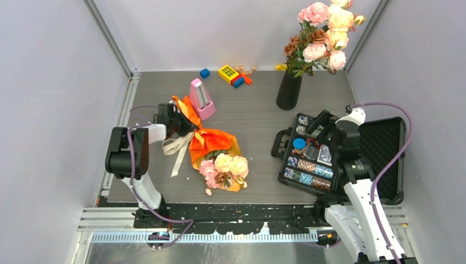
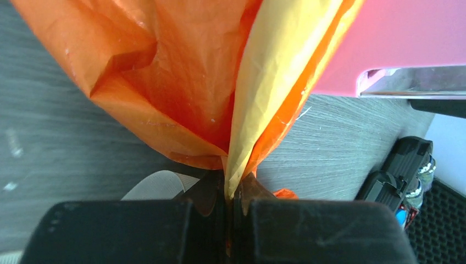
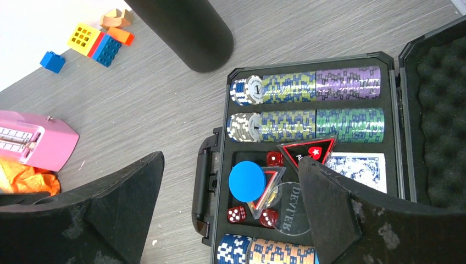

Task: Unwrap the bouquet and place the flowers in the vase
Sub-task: Move the fake flower to the center of the board.

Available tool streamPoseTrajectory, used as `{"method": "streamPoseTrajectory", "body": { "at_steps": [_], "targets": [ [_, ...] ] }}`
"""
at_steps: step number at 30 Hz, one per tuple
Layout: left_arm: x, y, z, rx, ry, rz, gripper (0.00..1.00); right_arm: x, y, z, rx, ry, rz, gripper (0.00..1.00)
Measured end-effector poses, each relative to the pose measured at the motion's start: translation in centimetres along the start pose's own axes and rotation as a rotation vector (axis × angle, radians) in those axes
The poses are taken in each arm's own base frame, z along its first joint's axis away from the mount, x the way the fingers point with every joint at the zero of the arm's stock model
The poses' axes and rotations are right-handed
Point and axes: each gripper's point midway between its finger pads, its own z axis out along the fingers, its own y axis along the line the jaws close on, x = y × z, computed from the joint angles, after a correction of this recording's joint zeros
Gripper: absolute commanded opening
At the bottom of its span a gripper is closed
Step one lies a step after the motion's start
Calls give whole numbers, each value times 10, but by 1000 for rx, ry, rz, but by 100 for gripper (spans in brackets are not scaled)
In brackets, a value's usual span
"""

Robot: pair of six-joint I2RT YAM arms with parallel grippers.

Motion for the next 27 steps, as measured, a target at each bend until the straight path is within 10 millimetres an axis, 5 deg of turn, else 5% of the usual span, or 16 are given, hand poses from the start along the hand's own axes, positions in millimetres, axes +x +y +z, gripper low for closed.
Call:
{"method": "streamPoseTrajectory", "body": {
  "at_steps": [9,16,22,27],
  "targets": [
    [0,-20,22,100,-14,38,3,3,8,0,-39,23,3,97],
    [-3,-24,24,109,-15,89,56,14,18,1,-99,80,-1,98],
    [-12,-26,-1,41,-61,155,77,28,39,-1,-209,170,-4,98],
    [-27,-33,-50,-37,-146,208,85,38,60,-2,-305,255,-6,100]
  ]
}}
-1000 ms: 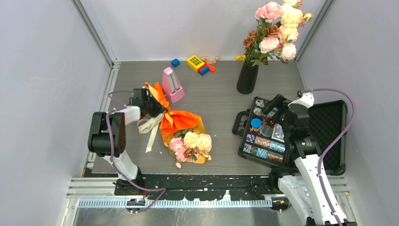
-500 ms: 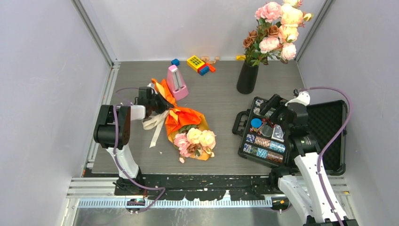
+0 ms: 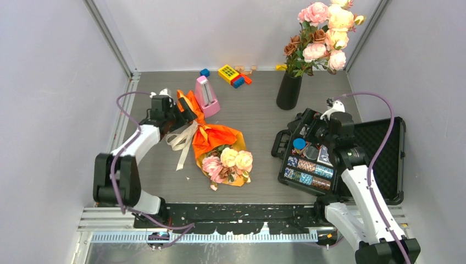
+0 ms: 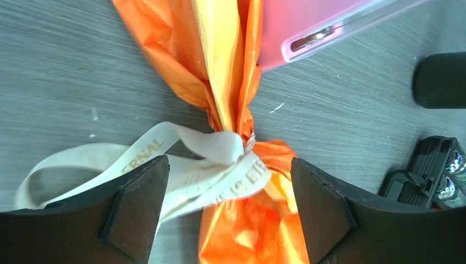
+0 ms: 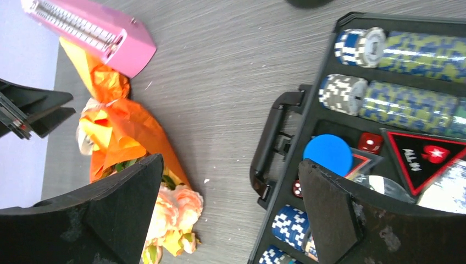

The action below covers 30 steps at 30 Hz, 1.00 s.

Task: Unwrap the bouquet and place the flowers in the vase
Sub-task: Move the fake flower to the center of the board.

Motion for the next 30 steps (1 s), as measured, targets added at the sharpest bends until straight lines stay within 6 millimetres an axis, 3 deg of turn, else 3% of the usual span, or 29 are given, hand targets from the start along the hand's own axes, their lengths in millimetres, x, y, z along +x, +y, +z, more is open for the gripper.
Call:
{"method": "streamPoseTrajectory", "body": {
  "at_steps": [3,7,11,15,19,22,26,30],
  "targets": [
    [-14,-3,-33,-32,-58,42,94,10,13,6,-50,60,-11,97],
    [-15,0,-67,-62,-94,76,99,36,41,15,-128,171,-56,94],
    [7,13,-90,-88,-70,71,99,68,68,24,-198,276,-101,94],
    [46,39,-106,-104,-28,11,100,100,90,37,-245,367,-130,94],
    [79,62,-113,-125,12,-49,100,129,104,52,-262,432,-153,90],
    [80,76,-112,-142,21,-119,99,145,112,61,-271,455,-170,83],
    [74,101,-107,-133,-14,-268,89,149,126,73,-281,461,-185,82],
    [86,116,-96,-108,-5,-407,78,142,140,88,-289,439,-201,82]
  ]
}}
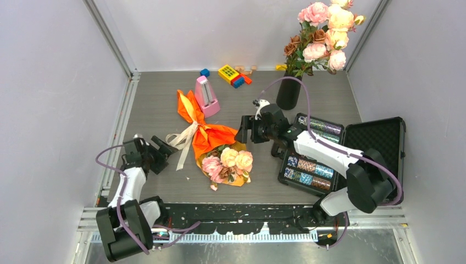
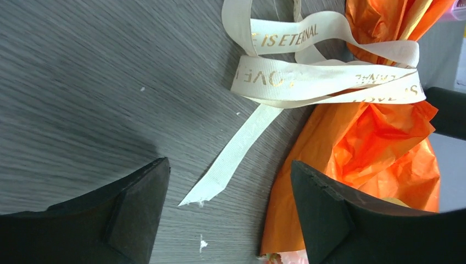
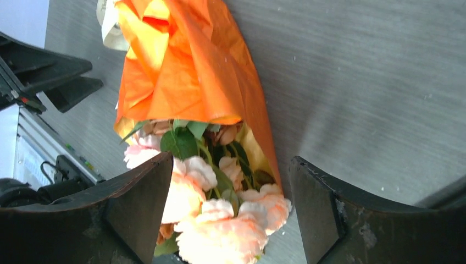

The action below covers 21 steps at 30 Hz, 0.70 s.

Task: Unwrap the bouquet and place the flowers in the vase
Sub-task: Move the fake flower to the center of the board, then untie the ribbon from the wrapping paper.

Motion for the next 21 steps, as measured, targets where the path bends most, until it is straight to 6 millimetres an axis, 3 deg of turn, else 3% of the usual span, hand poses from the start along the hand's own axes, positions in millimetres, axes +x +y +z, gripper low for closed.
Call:
{"method": "streamPoseTrajectory", "body": {
  "at_steps": [5,9,17,21],
  "targets": [
    [-1,-7,8,45,21,-27,68,-18,2,14,18,-19,-40,77],
    [-5,-10,13,67,12,-23,50,-25,2,21,26,-21,-71,72],
    [-8,-10,19,65,25,-7,52,-26,2,34,23,11,-95,56],
    [-8,-7,22,58,29,-3,41,-17,5,38,5,43,-95,50]
  ]
}}
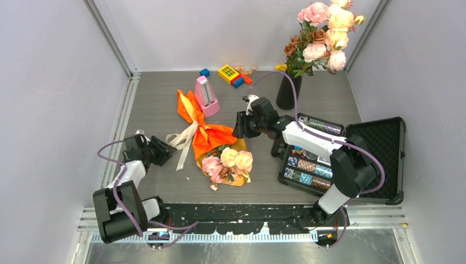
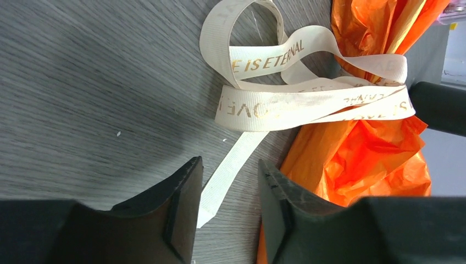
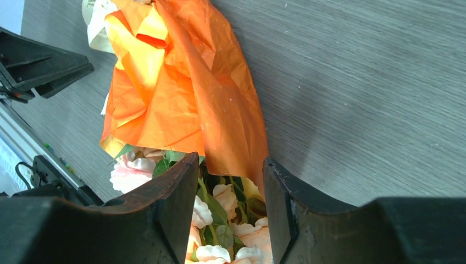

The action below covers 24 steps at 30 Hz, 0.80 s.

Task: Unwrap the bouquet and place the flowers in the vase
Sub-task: Untie the ribbon from the wrapping paper.

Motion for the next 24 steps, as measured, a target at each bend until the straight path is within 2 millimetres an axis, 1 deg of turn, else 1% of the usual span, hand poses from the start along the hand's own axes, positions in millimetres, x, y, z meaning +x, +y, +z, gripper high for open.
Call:
{"method": "streamPoseTrajectory", "body": {
  "at_steps": [4,6,8,9,10,11,12,13,14,15,17,19,21,22,24],
  "targets": [
    [-3,0,4,-4,6,4,41,5,3,3,-7,17,-5,47],
    [-7,-2,6,-3,6,10,42,6,3,4,-7,19,-7,44],
    [-11,-3,9,1,1,18,43,6,3,4,-8,18,-11,39],
    [-12,-3,10,2,-2,20,43,6,3,4,-8,18,-13,34],
    [-13,-3,11,3,-2,21,42,6,3,4,-8,18,-16,31],
    [-13,-2,12,2,-2,21,39,6,3,4,-7,17,-18,25],
    [-13,-1,13,1,0,20,35,6,3,4,-6,17,-20,23],
    [-13,0,15,0,1,21,30,6,3,4,-6,16,-20,17],
    [-13,1,17,-1,4,19,26,6,3,4,-6,16,-22,15],
    [-13,1,18,-3,6,17,24,6,3,4,-6,17,-22,10],
    [-13,2,21,-1,10,17,21,7,3,5,-5,20,-23,4],
    [-13,2,22,5,10,19,21,8,3,5,-5,22,-24,1],
    [-15,1,23,10,5,23,20,8,4,5,-6,23,-25,0],
    [-16,1,23,13,1,25,18,8,4,6,-7,23,-25,0],
    [-17,0,24,17,-5,29,10,9,5,6,-8,23,-26,0]
  ]
}}
